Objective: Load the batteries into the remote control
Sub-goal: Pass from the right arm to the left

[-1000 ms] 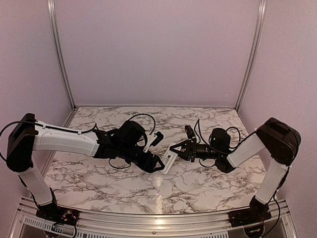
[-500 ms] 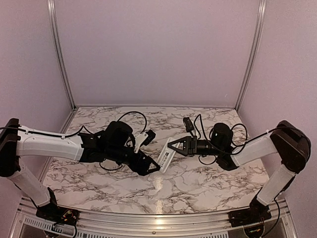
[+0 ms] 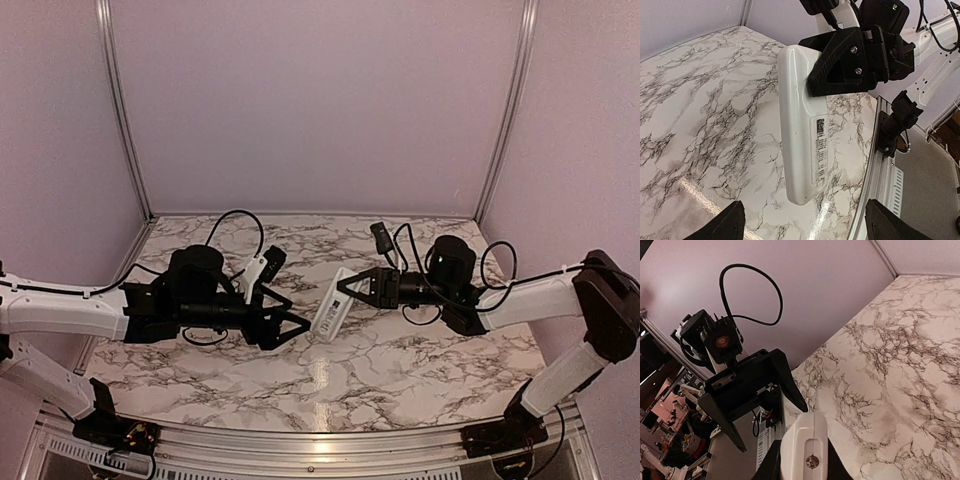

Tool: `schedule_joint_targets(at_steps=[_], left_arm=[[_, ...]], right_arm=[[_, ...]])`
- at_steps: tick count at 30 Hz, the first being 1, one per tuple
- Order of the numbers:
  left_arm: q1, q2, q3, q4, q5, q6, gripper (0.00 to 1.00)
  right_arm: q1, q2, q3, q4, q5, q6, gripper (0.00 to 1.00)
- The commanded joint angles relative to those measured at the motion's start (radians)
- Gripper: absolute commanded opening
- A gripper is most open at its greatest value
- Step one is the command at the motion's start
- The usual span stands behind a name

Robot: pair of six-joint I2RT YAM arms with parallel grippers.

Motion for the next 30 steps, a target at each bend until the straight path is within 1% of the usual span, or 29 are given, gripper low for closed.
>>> schedule_joint_targets(at_steps=[1, 4, 5, 7, 13, 19, 23, 25, 27, 30], left_arm=[[-0.037, -0.036, -0.023, 0.061, -0.155, 0.061, 0.84], [-0.082, -0.013, 0.010, 0.031, -0.339, 0.088, 0.85], [-0.092, 0.006, 0.026, 0.015, -0.384, 0.086, 0.85], [-0.108, 0.052, 0.063, -0.013, -0.444, 0.084, 0.88], [-0.162, 0.201, 0.168, -0.036, -0.491, 0.107, 0.98], [-0.165, 0.302, 0.278, -0.066, -0.557, 0.088, 0.98], [-0.165, 0.366, 0.345, -0.118, -0.570, 0.070, 0.94], [-0.165, 0.390, 0.374, -0.146, -0.574, 0.067, 0.90], [-0.164, 0.411, 0.400, -0.172, -0.573, 0.060, 0.85], [-0.163, 0.422, 0.419, -0.190, -0.569, 0.052, 0.72]], right_arm=[[0.028, -0.044, 0.065, -0.141, 0.076, -0.105, 0.00], [0.036, -0.061, 0.095, -0.251, 0.168, -0.118, 0.00], [0.038, -0.067, 0.105, -0.290, 0.206, -0.113, 0.00], [0.042, -0.071, 0.110, -0.306, 0.236, -0.095, 0.00], [0.043, -0.068, 0.130, -0.332, 0.265, -0.049, 0.00], [0.053, -0.057, 0.130, -0.317, 0.253, -0.009, 0.00], [0.057, -0.059, 0.130, -0.317, 0.253, -0.001, 0.00], [0.058, -0.061, 0.129, -0.318, 0.252, -0.001, 0.00], [0.058, -0.065, 0.131, -0.326, 0.253, -0.004, 0.00], [0.058, -0.068, 0.135, -0.338, 0.254, -0.009, 0.00]])
